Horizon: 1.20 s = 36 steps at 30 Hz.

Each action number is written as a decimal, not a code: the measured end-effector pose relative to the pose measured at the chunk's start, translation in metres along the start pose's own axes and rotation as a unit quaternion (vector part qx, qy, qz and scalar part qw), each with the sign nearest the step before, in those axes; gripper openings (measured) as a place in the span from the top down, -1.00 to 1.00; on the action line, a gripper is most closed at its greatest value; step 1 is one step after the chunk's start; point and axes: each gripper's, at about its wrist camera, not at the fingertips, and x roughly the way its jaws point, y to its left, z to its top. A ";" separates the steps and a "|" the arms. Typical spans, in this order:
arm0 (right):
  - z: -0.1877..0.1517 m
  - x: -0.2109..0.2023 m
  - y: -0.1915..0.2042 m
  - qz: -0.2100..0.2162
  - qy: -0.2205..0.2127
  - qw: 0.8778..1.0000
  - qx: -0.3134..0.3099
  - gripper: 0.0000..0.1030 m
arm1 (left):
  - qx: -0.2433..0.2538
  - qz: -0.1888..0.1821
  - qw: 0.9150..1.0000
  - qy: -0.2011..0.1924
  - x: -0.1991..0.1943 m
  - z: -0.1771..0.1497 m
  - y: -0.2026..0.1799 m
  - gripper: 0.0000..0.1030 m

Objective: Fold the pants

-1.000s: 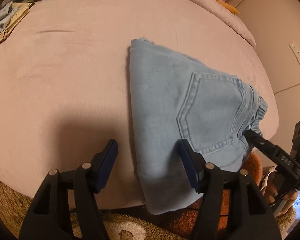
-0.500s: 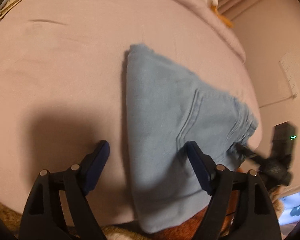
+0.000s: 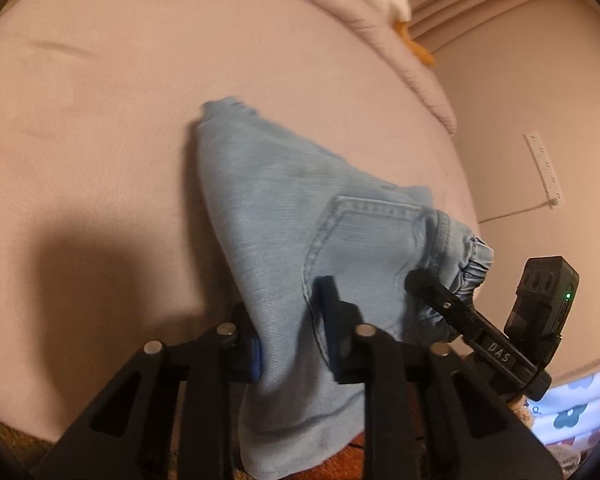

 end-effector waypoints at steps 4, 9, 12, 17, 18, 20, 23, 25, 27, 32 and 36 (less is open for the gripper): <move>0.003 -0.029 0.017 0.004 -0.033 0.999 -0.022 -0.01 | 0.049 0.028 0.998 -0.039 -0.034 0.001 -0.024 0.64; 0.017 -0.042 0.025 0.023 -0.049 0.998 -0.024 -0.01 | 0.104 0.070 0.988 -0.092 -0.066 0.007 -0.043 0.59; 0.030 -0.041 0.040 0.029 -0.060 0.997 -0.039 -0.01 | 0.116 0.084 0.983 -0.111 -0.073 0.013 -0.040 0.56; 0.048 -0.029 0.056 0.022 -0.062 0.996 -0.059 -0.02 | 0.124 0.116 0.976 -0.133 -0.067 0.031 -0.028 0.54; 0.053 -0.024 0.060 0.018 -0.063 0.996 -0.064 -0.02 | 0.124 0.121 0.976 -0.134 -0.064 0.035 -0.024 0.54; 0.053 -0.021 0.057 0.012 -0.062 0.996 -0.068 -0.02 | 0.120 0.131 0.975 -0.130 -0.054 0.048 -0.019 0.54; 0.061 -0.007 0.055 -0.002 -0.051 0.996 -0.067 -0.02 | 0.118 0.140 0.975 -0.128 -0.039 0.068 -0.011 0.53; 0.065 0.001 0.054 -0.005 -0.045 0.997 -0.064 -0.02 | 0.114 0.141 0.976 -0.124 -0.034 0.074 -0.003 0.53; 0.070 0.009 0.054 -0.006 -0.039 0.997 -0.060 -0.02 | 0.107 0.142 0.977 -0.118 -0.027 0.080 0.004 0.52; 0.073 0.036 0.048 -0.019 -0.014 0.999 -0.048 -0.03 | 0.059 0.178 0.980 -0.067 0.012 0.090 0.036 0.37; 0.071 0.063 0.040 -0.040 0.018 0.998 -0.039 -0.10 | 0.073 0.196 0.975 -0.080 0.013 0.087 0.033 0.32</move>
